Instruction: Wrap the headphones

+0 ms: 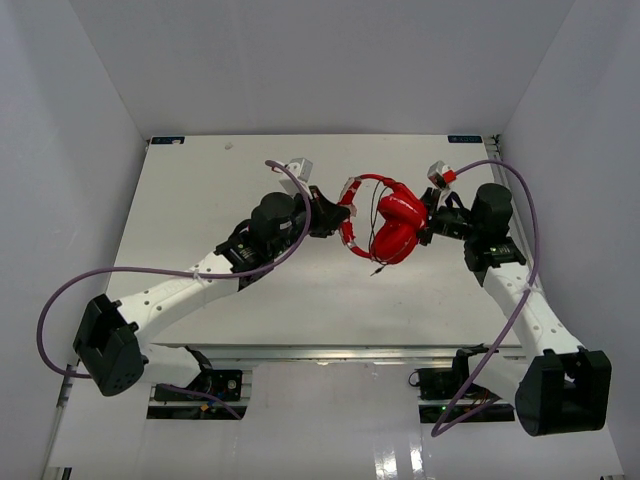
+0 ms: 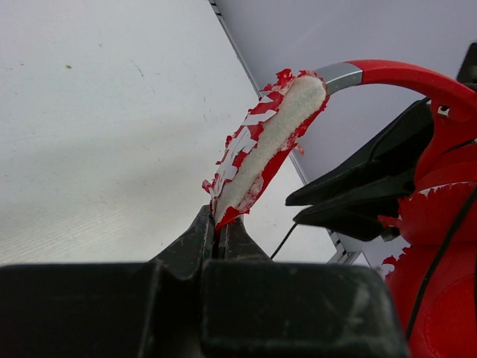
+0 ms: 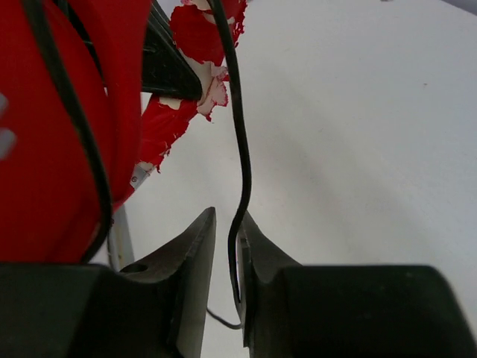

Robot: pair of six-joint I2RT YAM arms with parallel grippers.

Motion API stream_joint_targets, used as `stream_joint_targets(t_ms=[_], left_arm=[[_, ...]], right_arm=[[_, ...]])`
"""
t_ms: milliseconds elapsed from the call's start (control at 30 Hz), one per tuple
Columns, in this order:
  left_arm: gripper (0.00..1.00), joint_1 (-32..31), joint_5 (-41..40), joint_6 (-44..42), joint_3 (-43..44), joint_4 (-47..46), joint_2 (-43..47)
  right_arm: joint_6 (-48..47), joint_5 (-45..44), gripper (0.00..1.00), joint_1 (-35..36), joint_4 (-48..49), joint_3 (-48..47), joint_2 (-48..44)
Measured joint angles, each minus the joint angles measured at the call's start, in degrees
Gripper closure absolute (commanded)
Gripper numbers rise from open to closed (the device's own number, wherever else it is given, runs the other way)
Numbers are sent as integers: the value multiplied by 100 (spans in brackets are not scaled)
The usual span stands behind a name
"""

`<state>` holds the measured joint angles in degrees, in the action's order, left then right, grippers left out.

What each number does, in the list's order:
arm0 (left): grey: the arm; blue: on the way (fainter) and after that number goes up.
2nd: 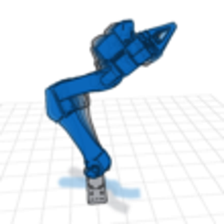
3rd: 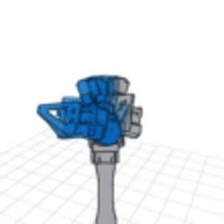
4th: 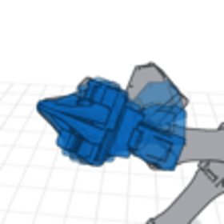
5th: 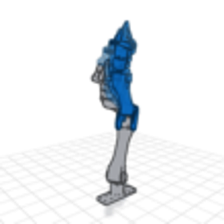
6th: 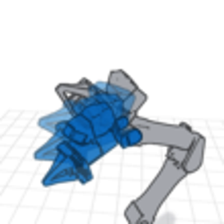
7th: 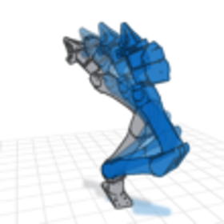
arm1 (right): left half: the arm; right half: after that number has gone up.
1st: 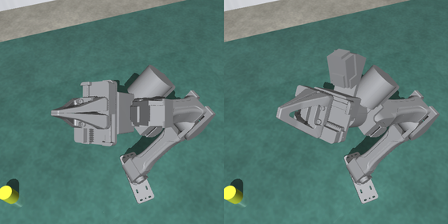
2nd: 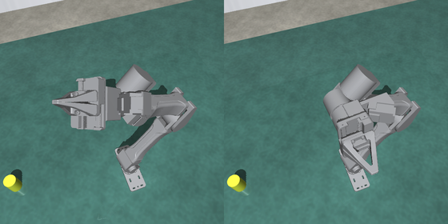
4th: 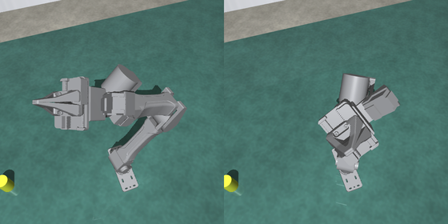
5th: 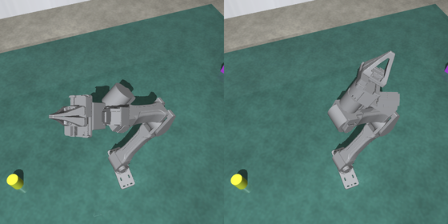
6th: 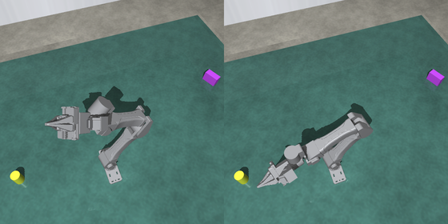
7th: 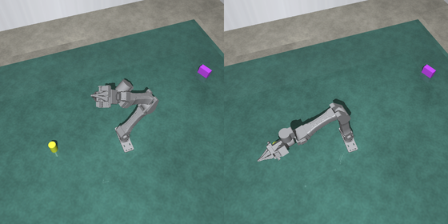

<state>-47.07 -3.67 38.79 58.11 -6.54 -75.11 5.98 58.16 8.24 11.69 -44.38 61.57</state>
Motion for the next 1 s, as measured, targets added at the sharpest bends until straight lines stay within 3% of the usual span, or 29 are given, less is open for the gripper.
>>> stream_joint_targets(t_ms=[367,467,667,1000], left_arm=[[100,-2,-482,-39,468,246,71],[100,-2,-686,-4,470,314,115],[100,-2,-1032,134,470,372,122],[100,-2,-2002,922,341,568,142]], right_arm=[[1191,357,70,-1,1562,695,279],[1290,359,73,-1,1699,791,255],[1475,357,90,-1,1944,870,138],[1173,133,92,50,1630,903,-11]])
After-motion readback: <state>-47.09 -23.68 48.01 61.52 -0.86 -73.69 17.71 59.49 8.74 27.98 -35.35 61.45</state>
